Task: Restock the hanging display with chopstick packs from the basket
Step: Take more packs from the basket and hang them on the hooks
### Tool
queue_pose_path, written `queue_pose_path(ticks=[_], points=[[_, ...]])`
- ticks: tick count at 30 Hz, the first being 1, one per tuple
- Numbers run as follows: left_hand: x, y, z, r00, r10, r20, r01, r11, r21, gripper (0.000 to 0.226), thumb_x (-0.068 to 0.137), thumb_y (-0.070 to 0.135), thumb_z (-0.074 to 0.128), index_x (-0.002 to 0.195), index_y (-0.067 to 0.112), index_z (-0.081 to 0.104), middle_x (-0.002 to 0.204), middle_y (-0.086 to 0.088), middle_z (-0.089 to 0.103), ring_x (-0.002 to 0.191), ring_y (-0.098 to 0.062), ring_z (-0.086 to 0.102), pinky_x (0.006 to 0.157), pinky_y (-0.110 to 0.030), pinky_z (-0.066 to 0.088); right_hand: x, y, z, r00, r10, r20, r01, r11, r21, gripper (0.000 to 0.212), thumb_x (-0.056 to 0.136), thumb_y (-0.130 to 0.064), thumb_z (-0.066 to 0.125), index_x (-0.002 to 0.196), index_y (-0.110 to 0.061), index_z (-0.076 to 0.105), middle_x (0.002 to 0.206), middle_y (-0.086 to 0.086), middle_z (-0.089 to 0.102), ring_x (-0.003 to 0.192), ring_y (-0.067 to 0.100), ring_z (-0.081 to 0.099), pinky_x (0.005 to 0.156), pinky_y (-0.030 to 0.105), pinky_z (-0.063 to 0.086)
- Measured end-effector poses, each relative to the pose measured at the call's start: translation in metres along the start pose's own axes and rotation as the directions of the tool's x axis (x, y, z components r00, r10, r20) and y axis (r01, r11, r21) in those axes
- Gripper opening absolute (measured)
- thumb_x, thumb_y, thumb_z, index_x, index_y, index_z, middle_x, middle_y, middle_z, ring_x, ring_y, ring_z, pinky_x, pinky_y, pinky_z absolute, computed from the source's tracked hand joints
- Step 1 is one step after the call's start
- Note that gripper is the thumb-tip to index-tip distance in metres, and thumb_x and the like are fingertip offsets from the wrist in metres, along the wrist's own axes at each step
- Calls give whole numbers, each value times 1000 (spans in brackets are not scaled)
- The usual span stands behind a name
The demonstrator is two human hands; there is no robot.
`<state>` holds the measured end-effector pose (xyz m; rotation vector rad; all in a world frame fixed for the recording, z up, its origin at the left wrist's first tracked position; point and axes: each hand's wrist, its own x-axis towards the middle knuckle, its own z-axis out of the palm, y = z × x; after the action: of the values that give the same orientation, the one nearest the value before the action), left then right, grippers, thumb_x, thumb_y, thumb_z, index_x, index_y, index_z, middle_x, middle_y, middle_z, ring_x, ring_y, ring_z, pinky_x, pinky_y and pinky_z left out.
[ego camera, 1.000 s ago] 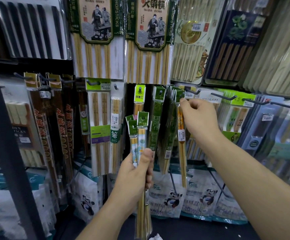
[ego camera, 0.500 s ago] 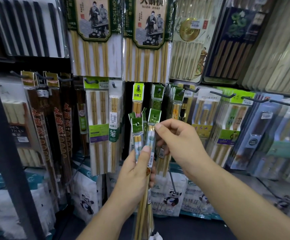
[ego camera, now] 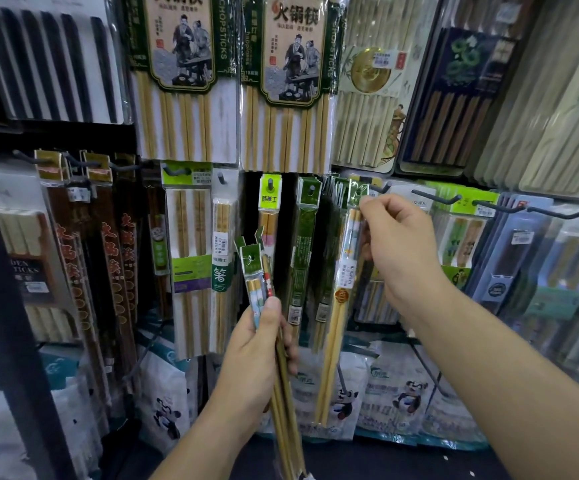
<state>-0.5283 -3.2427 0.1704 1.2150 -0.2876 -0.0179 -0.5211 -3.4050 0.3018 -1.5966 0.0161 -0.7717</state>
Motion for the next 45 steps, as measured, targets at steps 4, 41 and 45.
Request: queue_pose_path(ticks=[4,41,45], points=[[0,-2,-1,1000,-21,19,21,1000,3,49,88,61,53,87,12,53,70,-3,55,61,-18,57,55,-27,50,8,5,-1,999,-22,-25,20,996,-82,32,102,-27,60,75,-11,64,57,-7,48,53,9,41,53,15,38],[-11,6,10,988,-45,147,46,999,-1,38,91,46,56,103,10,58,68,-2,65,59,-18,63,53,-30,55,-42,20,16,939,82,334,29,949,-314,19,97,-28,68,83,-16,74,59,-8,60,53,0,50,52,15,43],[-9,6,9,998,-40,55,41,999,-21,30,104,34,50,97,7,61,68,0,70,60,-12,67,54,-23,55,-32,9,8,973,74,218,-23,973,-230,27,96,-21,62,71,-12,64,57,-6,51,49,8,43,48,19,40]])
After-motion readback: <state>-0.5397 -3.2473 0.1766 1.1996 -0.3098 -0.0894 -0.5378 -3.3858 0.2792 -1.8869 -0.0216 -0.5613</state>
